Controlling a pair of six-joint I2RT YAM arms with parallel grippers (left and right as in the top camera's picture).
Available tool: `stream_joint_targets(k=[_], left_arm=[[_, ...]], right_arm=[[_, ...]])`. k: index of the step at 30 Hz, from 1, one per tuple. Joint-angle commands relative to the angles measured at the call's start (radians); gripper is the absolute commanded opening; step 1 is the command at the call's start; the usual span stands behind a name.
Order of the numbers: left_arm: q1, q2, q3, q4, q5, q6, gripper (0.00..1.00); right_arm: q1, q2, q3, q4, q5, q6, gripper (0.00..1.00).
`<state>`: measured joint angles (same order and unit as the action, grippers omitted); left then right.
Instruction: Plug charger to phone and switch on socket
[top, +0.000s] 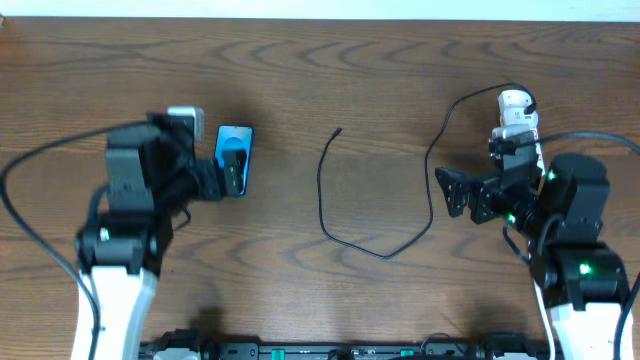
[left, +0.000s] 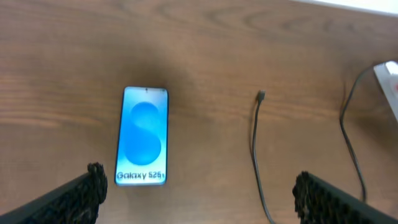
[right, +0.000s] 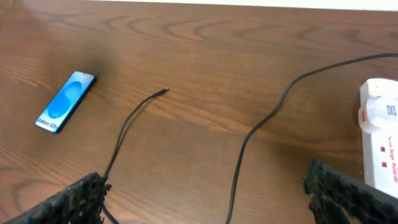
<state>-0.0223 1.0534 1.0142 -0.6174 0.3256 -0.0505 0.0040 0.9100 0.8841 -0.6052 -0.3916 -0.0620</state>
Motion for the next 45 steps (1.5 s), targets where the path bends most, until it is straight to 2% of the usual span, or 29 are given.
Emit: stream_joint_targets(k=[1,6,9,17,26,30,35,41,45], left_arm=[[0.049,0.147,0.154,-0.095,0.097,-0.004,0.98],[0.103,0.306,0.298,-0.213,0.166,-0.004,0.98],[0.116,0.357,0.325,-0.219,0.164,-0.003,0.98],[0.117,0.394,0.325,-0.219,0.152,0.023,0.98],[0.116,0.42,0.325,-0.233,0.045,0.023,0.98],[0.116,0.489,0.325,-0.222,-0.021,0.018,0.98],[0.109,0.592,0.325,-0.196,-0.031,0.018,0.98],[0.051,0.7,0.326,-0.156,-0.155,0.006,0.98],[0.021,0.756,0.326,-0.129,-0.181,0.006,0.98]], right_arm=[[0.003,0.07,0.097,-0.061,-0.019,0.005,0.99],[0.003,0.157,0.202,-0.175,-0.02,0.004,0.99],[0.003,0.207,0.261,-0.216,-0.02,0.0,0.99],[0.003,0.263,0.299,-0.186,0.01,-0.007,0.99],[0.003,0.267,0.299,-0.192,0.044,-0.006,0.99],[0.003,0.271,0.298,-0.198,0.045,-0.006,0.99],[0.003,0.28,0.298,-0.214,0.045,-0.006,0.99],[0.003,0.295,0.298,-0.238,0.045,-0.006,0.99],[0.003,0.302,0.298,-0.246,0.045,-0.006,0.99]])
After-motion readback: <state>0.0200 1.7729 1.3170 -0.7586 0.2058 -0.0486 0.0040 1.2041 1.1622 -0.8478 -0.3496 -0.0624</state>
